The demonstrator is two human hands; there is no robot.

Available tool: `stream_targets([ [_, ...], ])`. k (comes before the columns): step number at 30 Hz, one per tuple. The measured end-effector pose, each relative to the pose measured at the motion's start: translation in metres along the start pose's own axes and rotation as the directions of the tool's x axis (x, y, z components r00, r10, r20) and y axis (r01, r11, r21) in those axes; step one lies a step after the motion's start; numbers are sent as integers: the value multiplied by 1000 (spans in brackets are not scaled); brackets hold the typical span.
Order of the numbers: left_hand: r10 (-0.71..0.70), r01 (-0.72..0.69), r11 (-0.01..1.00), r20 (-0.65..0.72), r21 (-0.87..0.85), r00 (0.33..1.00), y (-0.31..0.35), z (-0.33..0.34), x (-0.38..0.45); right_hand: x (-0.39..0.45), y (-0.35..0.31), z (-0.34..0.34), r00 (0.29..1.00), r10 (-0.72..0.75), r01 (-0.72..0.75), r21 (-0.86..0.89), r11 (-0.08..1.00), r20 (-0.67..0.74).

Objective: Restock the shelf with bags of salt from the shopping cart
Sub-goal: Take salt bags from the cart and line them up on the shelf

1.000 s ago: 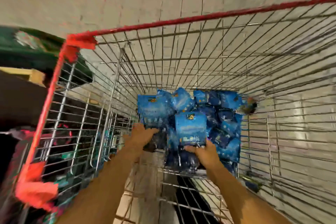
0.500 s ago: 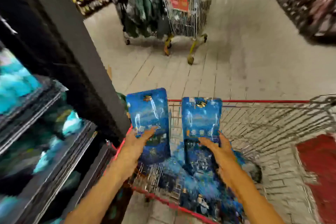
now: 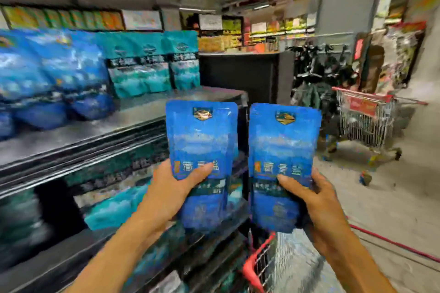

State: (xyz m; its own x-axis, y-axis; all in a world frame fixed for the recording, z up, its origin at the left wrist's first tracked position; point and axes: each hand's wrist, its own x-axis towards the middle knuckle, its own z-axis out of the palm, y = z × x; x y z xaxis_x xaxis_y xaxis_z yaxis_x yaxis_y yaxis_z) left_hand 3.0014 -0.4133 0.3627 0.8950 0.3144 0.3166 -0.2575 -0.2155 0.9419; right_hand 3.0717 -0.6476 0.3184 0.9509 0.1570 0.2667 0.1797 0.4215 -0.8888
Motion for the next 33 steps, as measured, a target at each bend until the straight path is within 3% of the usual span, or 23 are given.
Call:
stream_targets([
  [8, 165, -152, 986, -337, 65, 927, 76, -139, -36, 27, -23, 158, 909, -60, 33, 74, 997, 412],
  [12, 214, -153, 975, -488, 161, 846, 110, -208, -56, 24, -28, 246, 805, -3, -103, 145, 984, 593],
  [19, 202, -79, 975, -685, 207, 700, 150, -351, -93, -1, -23, 420, 667, 86, -277, 139, 951, 740],
  [22, 146, -50, 987, -738, 151, 659, 148, -414, -106, -19, -8, 486, 612, 148, -346, 95, 933, 776],
  [27, 72, -32, 997, -750, 68, 657, 130, -496, -117, -45, 21, 569, 628, 186, -332, 44, 942, 755],
  [30, 21, -15, 1000, -713, 15, 701, 112, -523, -120, -56, 39, 596, 626, 189, -279, -9, 960, 757],
  [33, 54, 108, 974, -664, 201, 746, 105, -542, -127, -53, 47, 597, 608, 157, -27, -177, 984, 778],
])
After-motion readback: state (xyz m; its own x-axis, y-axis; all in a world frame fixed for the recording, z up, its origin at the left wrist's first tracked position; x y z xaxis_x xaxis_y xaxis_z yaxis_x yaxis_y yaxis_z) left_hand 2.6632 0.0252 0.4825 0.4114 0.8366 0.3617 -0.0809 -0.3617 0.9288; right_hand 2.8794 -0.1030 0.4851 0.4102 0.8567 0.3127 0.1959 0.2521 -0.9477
